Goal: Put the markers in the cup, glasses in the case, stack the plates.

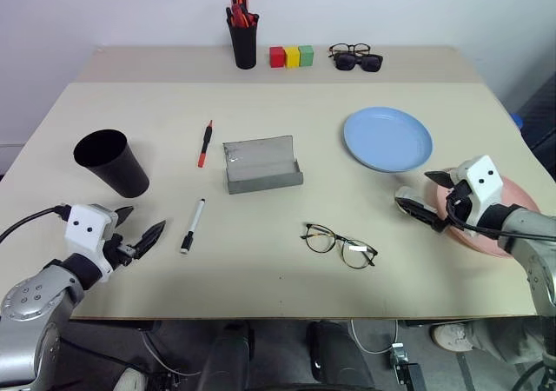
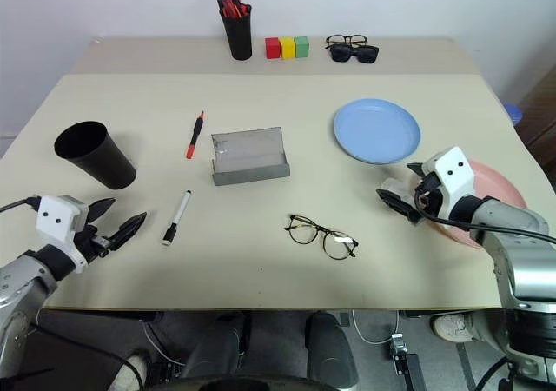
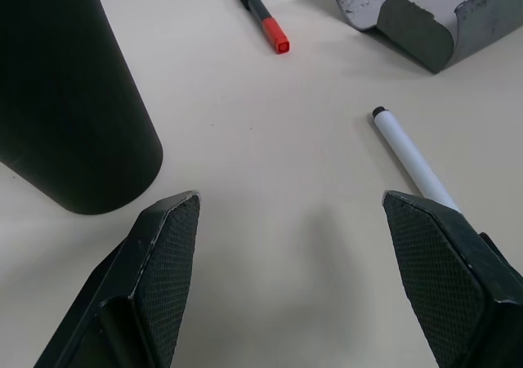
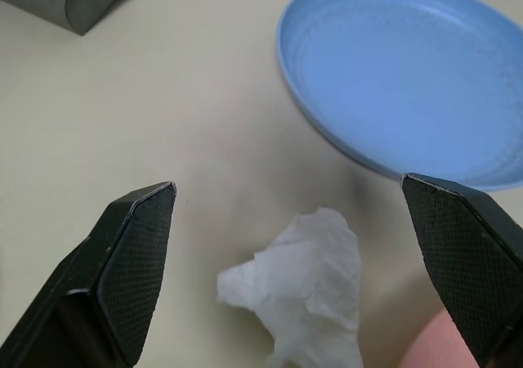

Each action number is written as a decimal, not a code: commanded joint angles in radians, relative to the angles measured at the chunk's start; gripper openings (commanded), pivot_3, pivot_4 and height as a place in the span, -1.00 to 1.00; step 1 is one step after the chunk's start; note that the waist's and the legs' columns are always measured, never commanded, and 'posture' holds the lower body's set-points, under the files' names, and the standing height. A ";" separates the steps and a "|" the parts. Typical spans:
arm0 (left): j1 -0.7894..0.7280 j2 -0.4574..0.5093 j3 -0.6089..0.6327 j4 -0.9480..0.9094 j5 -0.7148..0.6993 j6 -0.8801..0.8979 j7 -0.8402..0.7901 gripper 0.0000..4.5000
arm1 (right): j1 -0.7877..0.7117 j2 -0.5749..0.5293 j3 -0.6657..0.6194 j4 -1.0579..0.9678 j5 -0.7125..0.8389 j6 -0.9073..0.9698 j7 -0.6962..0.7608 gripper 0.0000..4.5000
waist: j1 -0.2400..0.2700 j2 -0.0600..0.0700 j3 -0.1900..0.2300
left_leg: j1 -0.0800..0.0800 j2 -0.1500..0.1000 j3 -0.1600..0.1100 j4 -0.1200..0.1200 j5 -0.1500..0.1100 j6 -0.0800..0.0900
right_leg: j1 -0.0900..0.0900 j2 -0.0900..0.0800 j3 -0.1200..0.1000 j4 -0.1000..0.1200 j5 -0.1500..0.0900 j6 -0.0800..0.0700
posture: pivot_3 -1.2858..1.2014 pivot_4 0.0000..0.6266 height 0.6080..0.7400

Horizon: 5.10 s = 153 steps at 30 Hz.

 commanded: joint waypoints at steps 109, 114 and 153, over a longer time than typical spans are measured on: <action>-1.228 -0.288 -0.243 0.959 0.325 -0.023 0.589 -0.99 | -0.266 0.420 0.540 -0.220 -0.036 0.005 -0.113 1.00 | -0.027 -0.006 0.000 | 0.000 -0.002 -0.004 0.003 0.003 -0.005 | -0.005 0.002 0.001 0.013 0.007 0.011 | 0.03 -0.52 1.00; -1.121 -0.260 -0.138 0.615 0.253 -0.155 0.572 -0.99 | -0.274 0.419 0.536 -0.212 -0.036 0.000 -0.110 1.00 | -0.027 -0.006 0.000 | -0.002 -0.002 -0.003 0.003 0.004 -0.007 | -0.007 0.001 0.002 0.013 0.007 0.011 | 0.03 -0.52 1.00; -0.695 -0.229 -0.020 0.069 0.145 -0.030 0.516 0.16 | -0.299 0.426 0.537 -0.172 -0.031 -0.020 -0.060 1.00 | 0.000 -0.008 -0.001 | 0.000 -0.002 -0.002 0.003 0.004 -0.006 | -0.005 0.002 0.003 0.014 0.007 0.011 | 0.03 -0.52 1.00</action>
